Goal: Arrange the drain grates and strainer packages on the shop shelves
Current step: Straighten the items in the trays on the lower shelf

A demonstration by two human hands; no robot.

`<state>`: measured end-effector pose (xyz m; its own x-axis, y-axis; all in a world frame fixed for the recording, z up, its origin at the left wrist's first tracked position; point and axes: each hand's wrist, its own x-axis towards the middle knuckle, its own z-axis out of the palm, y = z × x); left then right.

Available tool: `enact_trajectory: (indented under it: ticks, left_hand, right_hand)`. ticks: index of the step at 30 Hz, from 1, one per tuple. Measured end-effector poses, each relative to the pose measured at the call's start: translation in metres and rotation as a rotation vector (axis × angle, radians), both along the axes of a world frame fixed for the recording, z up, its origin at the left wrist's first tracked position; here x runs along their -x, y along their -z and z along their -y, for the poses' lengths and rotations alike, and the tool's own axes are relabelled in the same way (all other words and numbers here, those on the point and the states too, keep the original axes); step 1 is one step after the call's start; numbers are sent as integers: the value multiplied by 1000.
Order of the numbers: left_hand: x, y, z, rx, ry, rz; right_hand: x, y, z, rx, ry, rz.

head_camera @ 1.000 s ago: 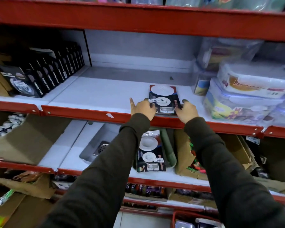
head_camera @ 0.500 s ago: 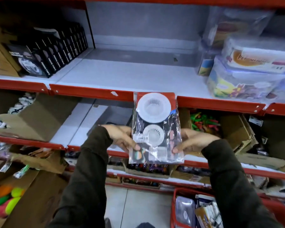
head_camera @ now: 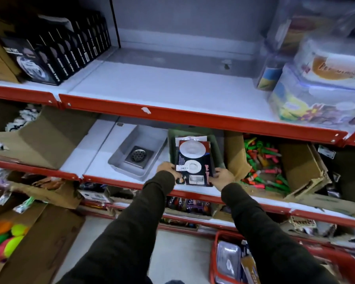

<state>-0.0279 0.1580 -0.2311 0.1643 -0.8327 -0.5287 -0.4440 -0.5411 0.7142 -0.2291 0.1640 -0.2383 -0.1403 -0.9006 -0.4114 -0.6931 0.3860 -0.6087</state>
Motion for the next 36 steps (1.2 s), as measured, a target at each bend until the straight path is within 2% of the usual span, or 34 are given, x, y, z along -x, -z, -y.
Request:
enact_trajectory:
  ticks: [2,4,7,9,11,14,16,18,23,27,29,33,36]
  left_hand:
    - [-2,4,1,33,87,185]
    - [-11,8,2,83,96,212]
    - [-42,10,14,180,44,159]
    - [-67,14,28,218,-8,110]
    - [-95,13,44,227,-67,94]
    - [-140,21,68,119,-177,73]
    - [-167,32,84,13,-214,-27]
    - [-189,49,100,-81,-209,-85]
    - [-209,95,123,-235,-42,-26]
    - [-213,80,124,-203,142,114]
    - [-215,75,128,-166,314,223]
    - [-217,77,141,24,765,489]
    - [-220,82,150,118,933,597]
  right_hand:
    - [-8,-4,-2,31,-46,-282]
    - [-16,-10,-3,176,-12,-368]
    - [-44,-14,9,415,17,-56]
    - [-75,-14,20,406,38,198]
    - [-116,-15,33,270,113,519]
    - [-180,-12,51,-23,324,953]
    - [-216,-10,61,-188,454,1102]
    - [-245,-3,72,-270,558,1158]
    - [-285,21,96,-240,770,1059]
    - [-291,45,108,-266,725,876]
    - [-288,62,113,-268,525,626]
    - [-291,63,123,-178,-100,-8]
    - [-293,69,135,-140,-416,-305]
